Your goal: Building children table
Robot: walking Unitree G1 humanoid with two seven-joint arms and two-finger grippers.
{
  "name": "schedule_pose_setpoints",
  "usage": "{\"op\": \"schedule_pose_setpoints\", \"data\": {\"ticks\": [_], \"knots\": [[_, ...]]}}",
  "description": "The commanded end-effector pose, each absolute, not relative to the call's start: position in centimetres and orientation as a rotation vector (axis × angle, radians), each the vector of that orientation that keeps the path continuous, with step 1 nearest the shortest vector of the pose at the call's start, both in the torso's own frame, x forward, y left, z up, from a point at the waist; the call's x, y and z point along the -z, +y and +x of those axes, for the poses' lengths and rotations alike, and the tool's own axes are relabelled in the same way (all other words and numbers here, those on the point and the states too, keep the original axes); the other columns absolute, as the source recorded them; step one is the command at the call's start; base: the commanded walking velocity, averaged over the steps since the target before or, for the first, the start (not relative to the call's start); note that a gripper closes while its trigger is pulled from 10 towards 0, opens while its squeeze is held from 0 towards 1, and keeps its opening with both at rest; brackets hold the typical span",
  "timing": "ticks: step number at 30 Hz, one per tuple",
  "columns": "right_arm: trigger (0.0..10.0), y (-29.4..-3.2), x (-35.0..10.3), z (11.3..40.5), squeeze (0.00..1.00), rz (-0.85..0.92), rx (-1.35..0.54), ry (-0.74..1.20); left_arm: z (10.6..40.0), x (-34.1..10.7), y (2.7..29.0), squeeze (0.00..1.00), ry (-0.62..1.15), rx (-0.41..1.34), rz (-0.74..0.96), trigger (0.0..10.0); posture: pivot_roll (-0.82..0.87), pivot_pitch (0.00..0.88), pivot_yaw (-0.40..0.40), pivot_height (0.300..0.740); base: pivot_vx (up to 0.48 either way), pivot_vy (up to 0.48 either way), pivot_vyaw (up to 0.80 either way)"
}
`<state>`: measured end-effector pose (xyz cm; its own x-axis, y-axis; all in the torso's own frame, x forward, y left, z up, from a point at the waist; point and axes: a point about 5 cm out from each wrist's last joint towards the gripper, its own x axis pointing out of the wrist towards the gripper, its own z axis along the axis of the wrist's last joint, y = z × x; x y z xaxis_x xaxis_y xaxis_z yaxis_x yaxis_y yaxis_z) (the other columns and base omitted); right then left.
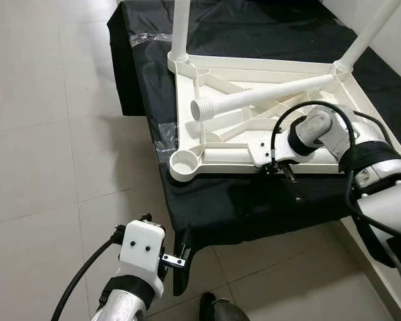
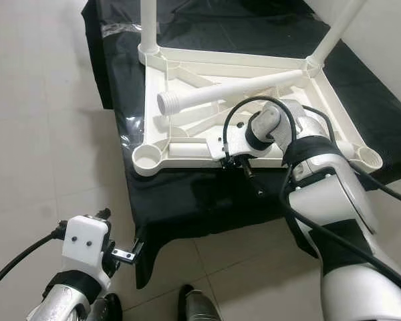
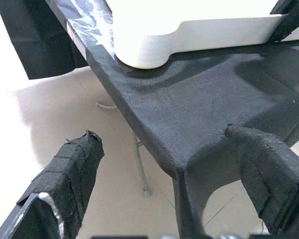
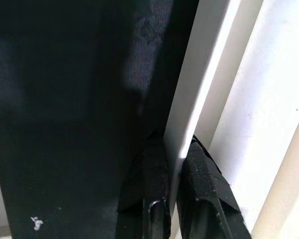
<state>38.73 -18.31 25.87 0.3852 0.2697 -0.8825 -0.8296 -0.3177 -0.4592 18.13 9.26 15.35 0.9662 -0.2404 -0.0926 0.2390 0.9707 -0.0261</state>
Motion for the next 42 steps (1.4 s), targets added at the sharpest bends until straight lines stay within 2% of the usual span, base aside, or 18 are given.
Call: {"op": "schedule_pose_setpoints", "data": {"ticks": [1,13,33,34,42], "knots": [[0.0,-18.3,-24.1,38.4,0.00,-1.646,-1.277,0.574,17.9,-14.6,9.0,0.00,0.131,0.251,-0.021,10.0,0.06,0.260,-0.131,0.740,0.000,0.000,0.00],[0.0,-18.6,-23.7,38.7,0.00,-1.784,-1.203,0.531,18.0,-14.7,9.1,0.00,0.128,0.247,-0.020,10.0,0.06,0.266,-0.133,0.740,0.000,0.000,0.00],[0.0,-21.2,-24.5,38.9,0.00,-1.942,-1.065,0.595,18.2,-14.7,9.2,0.00,0.124,0.242,-0.017,10.0,0.06,0.271,-0.131,0.740,0.000,0.000,0.00],[10.0,-21.1,-24.4,39.0,0.00,-1.912,-1.049,0.591,18.2,-14.7,9.2,0.00,0.125,0.243,-0.016,10.0,0.06,0.272,-0.129,0.740,0.000,0.000,0.00],[10.0,-20.6,-23.8,39.0,0.00,-1.830,-1.065,0.591,18.2,-14.7,9.2,0.00,0.125,0.242,-0.016,10.0,0.06,0.274,-0.127,0.740,0.000,0.000,0.00]]}}
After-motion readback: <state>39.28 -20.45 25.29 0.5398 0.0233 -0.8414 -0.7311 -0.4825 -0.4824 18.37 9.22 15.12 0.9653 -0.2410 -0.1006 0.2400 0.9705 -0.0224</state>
